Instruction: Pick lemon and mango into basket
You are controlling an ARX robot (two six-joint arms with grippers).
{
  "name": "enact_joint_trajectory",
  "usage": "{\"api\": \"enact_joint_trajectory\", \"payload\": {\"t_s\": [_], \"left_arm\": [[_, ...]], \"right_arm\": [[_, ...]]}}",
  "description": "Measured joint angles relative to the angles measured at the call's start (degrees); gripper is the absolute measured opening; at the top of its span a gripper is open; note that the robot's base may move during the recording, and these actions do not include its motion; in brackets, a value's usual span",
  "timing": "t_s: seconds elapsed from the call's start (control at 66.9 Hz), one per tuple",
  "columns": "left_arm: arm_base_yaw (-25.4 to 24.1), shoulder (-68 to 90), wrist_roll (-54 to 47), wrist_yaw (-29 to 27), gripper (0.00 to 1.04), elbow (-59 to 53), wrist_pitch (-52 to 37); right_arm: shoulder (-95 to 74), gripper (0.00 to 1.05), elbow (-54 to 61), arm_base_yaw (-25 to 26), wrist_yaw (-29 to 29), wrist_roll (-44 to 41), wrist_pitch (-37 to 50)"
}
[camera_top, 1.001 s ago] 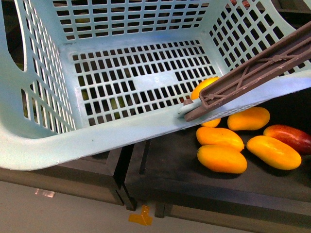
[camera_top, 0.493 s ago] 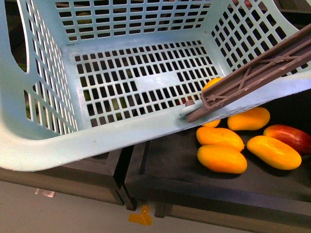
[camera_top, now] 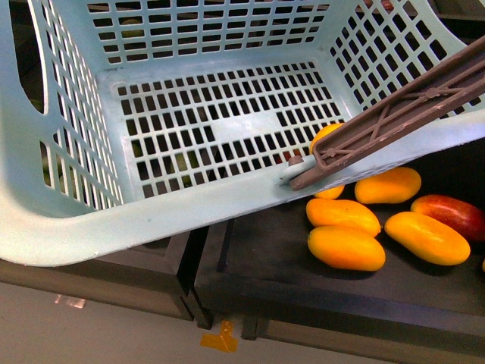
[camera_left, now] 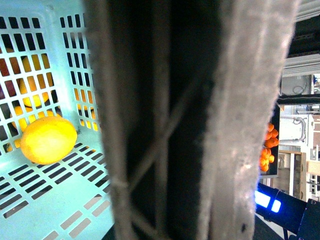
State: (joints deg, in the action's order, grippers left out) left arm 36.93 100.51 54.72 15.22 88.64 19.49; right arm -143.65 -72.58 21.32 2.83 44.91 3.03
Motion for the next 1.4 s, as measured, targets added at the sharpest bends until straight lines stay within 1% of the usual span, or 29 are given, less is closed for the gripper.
{"api": "enact_joint_trajectory", "payload": {"t_s": [0.194,0.344,0.463,0.568,0.702,0.822,0.896,1.001,1.046,1.091,1.135,1.165,1.3,1.404], "left_arm": [[-0.02,0.00,0.02,-0.04,0.15,0.00,0.00],[-0.02,0.00,0.00,-0.02,0.15,0.00,0.00],[-0.02,0.00,0.02,0.02,0.15,0.00,0.00],[0.00,0.00,0.00,0.00,0.15,0.00,0.00],[-0.02,0.00,0.00,-0.04,0.15,0.00,0.00],[0.00,0.00,0.02,0.00,0.15,0.00,0.00],[0.00,0.00,0.02,0.02,0.15,0.00,0.00],[0.00,0.00,0.00,0.00,0.15,0.00,0.00],[-0.02,0.00,0.02,0.00,0.15,0.00,0.00],[-0.02,0.00,0.02,0.00,0.15,0.00,0.00],[0.00,0.00,0.00,0.00,0.15,0.00,0.00],[0.00,0.00,0.02,-0.02,0.15,0.00,0.00],[-0.02,0.00,0.00,-0.02,0.15,0.00,0.00],[-0.02,0.00,0.02,0.00,0.15,0.00,0.00]], "right_arm": [[5.25,0.64,3.76,0.50,-4.26,-3.56,2.78],[15.19,0.64,8.90,1.40,-8.15,-8.13,4.46],[25.77,0.64,13.53,2.49,-12.44,-10.58,4.20],[36.63,0.64,16.72,3.50,-15.50,-11.78,1.97],[48.30,0.64,17.99,3.87,-18.43,-11.63,-1.70],[59.58,0.64,17.90,2.25,-19.69,-9.99,-5.33],[64.92,0.64,17.90,-0.31,-19.74,-8.24,-7.17],[70.58,0.64,17.92,-6.38,-17.51,-6.38,-7.78],[72.67,0.64,18.12,-11.17,-13.88,-6.54,-7.23],[73.66,0.64,18.27,-14.51,-11.23,-6.54,-7.10],[74.20,0.64,18.64,-19.58,-8.02,-6.58,-6.99],[74.20,0.64,18.73,-22.05,-6.69,-6.58,-6.82],[73.55,0.64,18.73,-31.26,-1.03,-6.80,-6.78],[72.54,0.64,18.73,-37.09,3.06,-7.54,-6.67]]}}
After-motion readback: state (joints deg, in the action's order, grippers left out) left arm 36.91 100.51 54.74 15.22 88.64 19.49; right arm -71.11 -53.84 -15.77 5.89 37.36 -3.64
